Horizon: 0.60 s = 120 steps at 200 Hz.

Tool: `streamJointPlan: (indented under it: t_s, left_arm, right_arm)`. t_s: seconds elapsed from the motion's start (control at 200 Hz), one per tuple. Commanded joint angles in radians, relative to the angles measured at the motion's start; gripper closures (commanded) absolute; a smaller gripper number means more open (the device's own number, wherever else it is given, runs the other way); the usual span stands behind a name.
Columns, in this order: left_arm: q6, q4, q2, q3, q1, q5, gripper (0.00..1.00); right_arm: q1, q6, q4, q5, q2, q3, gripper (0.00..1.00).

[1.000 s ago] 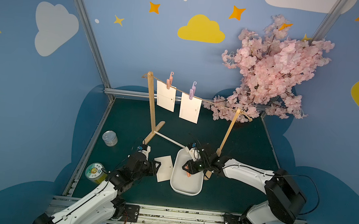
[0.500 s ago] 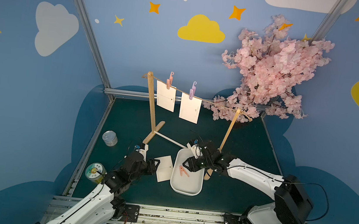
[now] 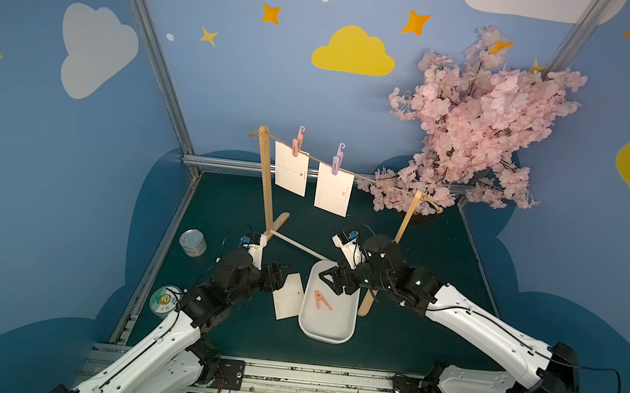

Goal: Remove the postcards from the strings
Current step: Place the clamp in the storage box.

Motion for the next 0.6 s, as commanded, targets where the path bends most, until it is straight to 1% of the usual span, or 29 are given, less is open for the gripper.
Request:
streamJointPlan:
  t_s: [0.0,0.075,0.265,0.381,0.526,0.546,0.596]
  left_arm:
    - [0.049,0.039,0.021,0.061,0.006,0.026,0.31]
    - [0.067,0.077,0.055,0.102,0.007,0.029,0.3]
    - [0.088,0.173,0.175,0.229,0.009,0.082,0.29]
    - [0.102,0.166,0.244,0.328,0.016,0.118,0.28]
    - [0.127,0.142,0.323,0.465,0.039,0.174,0.24]
    - [0.129,0.142,0.336,0.482,0.045,0.21,0.23]
    - [0.131,0.141,0.366,0.523,0.062,0.248,0.23]
  right_arm:
    - [0.028,-0.048,-0.053,-0.062,-0.032,0.069,0.22]
    - [0.043,-0.067,-0.079,-0.057,-0.055,0.127,0.22]
    - [0.04,-0.09,-0.164,-0.103,-0.078,0.322,0.21]
    - [0.036,-0.106,-0.242,-0.123,-0.042,0.472,0.21]
    - [0.017,-0.129,-0.333,-0.145,0.038,0.677,0.19]
    - [0.011,-0.13,-0.345,-0.147,0.051,0.706,0.19]
    - [-0.005,-0.123,-0.369,-0.147,0.085,0.779,0.19]
